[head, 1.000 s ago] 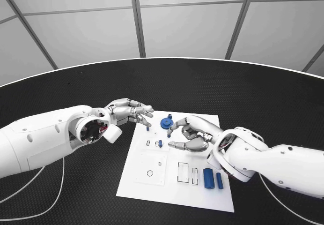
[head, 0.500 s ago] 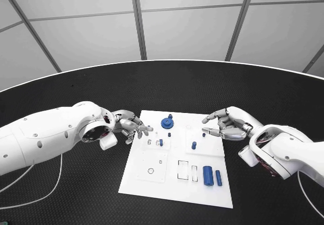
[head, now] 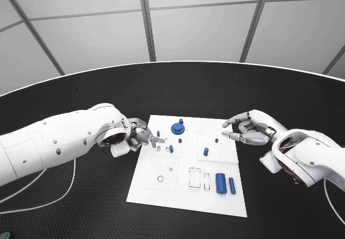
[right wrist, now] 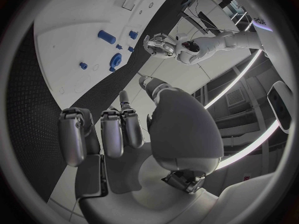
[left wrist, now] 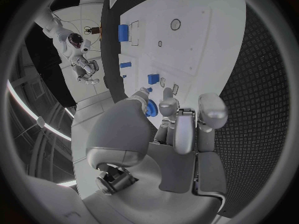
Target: Assemble the parts on the task board
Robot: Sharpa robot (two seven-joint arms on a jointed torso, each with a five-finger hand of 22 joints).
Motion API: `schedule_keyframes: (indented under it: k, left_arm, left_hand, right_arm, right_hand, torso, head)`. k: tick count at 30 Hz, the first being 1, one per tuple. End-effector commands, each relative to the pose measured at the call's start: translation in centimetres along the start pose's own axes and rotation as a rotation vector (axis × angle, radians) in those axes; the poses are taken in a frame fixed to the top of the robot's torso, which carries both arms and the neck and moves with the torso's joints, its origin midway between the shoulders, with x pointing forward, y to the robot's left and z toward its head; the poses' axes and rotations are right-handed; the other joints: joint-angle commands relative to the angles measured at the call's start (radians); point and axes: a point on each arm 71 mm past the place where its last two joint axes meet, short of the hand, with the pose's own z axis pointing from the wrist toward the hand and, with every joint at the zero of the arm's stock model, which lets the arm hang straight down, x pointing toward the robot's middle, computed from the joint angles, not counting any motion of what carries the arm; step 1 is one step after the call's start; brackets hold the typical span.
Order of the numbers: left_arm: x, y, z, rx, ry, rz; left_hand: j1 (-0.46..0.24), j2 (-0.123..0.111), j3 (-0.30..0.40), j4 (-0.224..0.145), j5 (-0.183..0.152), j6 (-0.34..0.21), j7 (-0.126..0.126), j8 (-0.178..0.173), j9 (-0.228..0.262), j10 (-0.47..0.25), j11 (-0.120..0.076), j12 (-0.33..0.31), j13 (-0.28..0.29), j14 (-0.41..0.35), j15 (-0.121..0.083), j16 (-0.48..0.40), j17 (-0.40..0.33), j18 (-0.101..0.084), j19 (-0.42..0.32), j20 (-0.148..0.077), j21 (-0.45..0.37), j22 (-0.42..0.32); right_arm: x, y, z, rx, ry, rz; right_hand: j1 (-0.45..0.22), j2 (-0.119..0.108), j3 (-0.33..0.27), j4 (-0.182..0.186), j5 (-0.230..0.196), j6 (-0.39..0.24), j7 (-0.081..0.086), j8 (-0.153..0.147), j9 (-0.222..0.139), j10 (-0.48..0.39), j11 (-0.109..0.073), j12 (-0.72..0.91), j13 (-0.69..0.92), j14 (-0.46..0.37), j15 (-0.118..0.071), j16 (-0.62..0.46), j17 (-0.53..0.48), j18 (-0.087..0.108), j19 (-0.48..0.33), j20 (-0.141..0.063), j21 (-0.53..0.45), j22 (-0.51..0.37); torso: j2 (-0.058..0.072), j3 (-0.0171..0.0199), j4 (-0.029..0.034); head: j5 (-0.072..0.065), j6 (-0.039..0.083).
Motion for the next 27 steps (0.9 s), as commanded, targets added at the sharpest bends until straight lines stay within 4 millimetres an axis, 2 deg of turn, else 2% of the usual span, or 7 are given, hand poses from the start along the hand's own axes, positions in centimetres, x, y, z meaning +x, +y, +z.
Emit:
schedule_keyframes:
  k: [1,4,6,11,15,20,27]
  left_arm:
    - [0.3,-0.4,0.1,-0.004,0.001,0.006]
    - [0.6,-0.9,0.2,-0.004,0.003,0.012]
    - [0.8,-1.4,0.4,-0.006,0.005,0.016]
    - [1.1,-1.9,0.7,-0.021,0.012,0.026]
    - [1.1,-2.2,1.0,-0.034,0.015,0.036]
    - [1.3,-2.7,1.3,-0.04,0.022,0.049]
    - [1.4,-3.3,1.7,-0.051,0.023,0.056]
  left_hand:
    - [-0.021,0.001,-0.019,0.0,-0.004,-0.002,-0.008,0.015,0.009,0.009,-0.001,0.01,0.01,0.045,-0.011,-0.004,0.026,-0.009,0.009,-0.002,0.008,0.013]
    - [-0.036,0.007,-0.039,0.0,-0.004,-0.005,-0.012,0.032,0.02,0.016,-0.005,0.021,0.021,0.045,-0.015,-0.005,0.025,-0.012,0.015,-0.005,0.018,0.029]
    - [-0.037,0.008,-0.045,0.0,-0.004,-0.007,-0.013,0.037,0.023,0.015,-0.006,0.022,0.02,0.045,-0.016,-0.005,0.025,-0.012,0.016,-0.006,0.02,0.033]
    - [-0.035,0.008,-0.051,-0.001,-0.004,-0.01,-0.014,0.041,0.026,0.014,-0.007,0.022,0.02,0.045,-0.017,-0.005,0.026,-0.013,0.017,-0.007,0.022,0.036]
    - [-0.032,0.01,-0.054,-0.001,-0.004,-0.013,-0.015,0.045,0.029,0.014,-0.008,0.023,0.02,0.045,-0.017,-0.006,0.025,-0.013,0.018,-0.008,0.024,0.04]
    - [-0.028,0.012,-0.056,-0.001,-0.004,-0.015,-0.015,0.047,0.03,0.013,-0.008,0.023,0.019,0.045,-0.017,-0.006,0.025,-0.014,0.018,-0.008,0.025,0.041]
    - [-0.027,0.013,-0.057,-0.001,-0.004,-0.016,-0.015,0.048,0.031,0.014,-0.008,0.025,0.022,0.045,-0.017,-0.006,0.025,-0.014,0.019,-0.008,0.027,0.045]
  right_arm:
    - [0.0,0.0,0.0,0.001,-0.001,0.0]
    - [0.0,-0.1,0.1,0.004,-0.002,-0.001]
    - [0.0,-0.1,0.2,0.006,-0.002,-0.001]
    - [0.1,-0.1,0.3,0.01,0.001,-0.002]
    - [0.1,-0.2,0.3,0.013,0.002,-0.002]
    - [0.1,-0.2,0.4,0.016,0.004,-0.002]
    - [0.2,-0.2,0.5,0.017,0.008,-0.002]
  right_hand:
    - [0.001,0.002,-0.006,-0.001,0.003,0.009,0.0,0.003,0.001,0.059,-0.007,0.002,0.209,0.086,-0.008,-0.007,0.176,0.008,0.061,-0.006,-0.006,0.167]
    - [0.001,0.002,-0.006,-0.001,0.006,0.01,-0.001,0.004,0.001,0.059,-0.007,0.002,0.209,0.086,-0.008,-0.007,0.175,0.007,0.061,-0.007,-0.006,0.168]
    - [0.001,0.002,-0.006,-0.001,0.006,0.01,-0.001,0.004,0.001,0.059,-0.007,0.002,0.209,0.086,-0.008,-0.007,0.175,0.007,0.061,-0.007,-0.006,0.168]
    - [0.001,0.002,-0.006,-0.001,0.008,0.01,-0.001,0.005,0.001,0.059,-0.007,0.003,0.209,0.086,-0.009,-0.007,0.175,0.008,0.06,-0.007,-0.006,0.166]
    - [0.001,0.002,-0.006,-0.001,0.008,0.01,-0.001,0.005,0.001,0.059,-0.007,0.003,0.209,0.086,-0.009,-0.007,0.175,0.008,0.06,-0.007,-0.006,0.166]
    - [0.001,0.002,-0.006,-0.001,0.01,0.01,-0.001,0.005,0.001,0.059,-0.008,0.002,0.209,0.086,-0.009,-0.007,0.175,0.008,0.06,-0.007,-0.007,0.165]
    - [0.0,0.002,-0.006,0.0,0.011,0.011,-0.001,0.006,0.001,0.059,-0.008,0.002,0.209,0.086,-0.009,-0.007,0.174,0.008,0.06,-0.007,-0.007,0.166]
  torso:
    - [0.0,-0.0005,-0.0017]
    - [0.001,0.0001,-0.0027]
    - [0.003,0.0007,-0.0005]
    - [0.005,0.0008,-0.0009]
    - [0.006,-0.0008,0.0003]
    - [0.007,0.0007,-0.0009]
    - [0.008,0.0009,-0.0019]
  head:
    - [0.0,0.0]
    - [0.001,-0.001]
    - [0.0,0.0]
    - [-0.001,0.001]
    - [-0.003,-0.001]
    - [-0.003,-0.001]
    - [-0.005,-0.003]
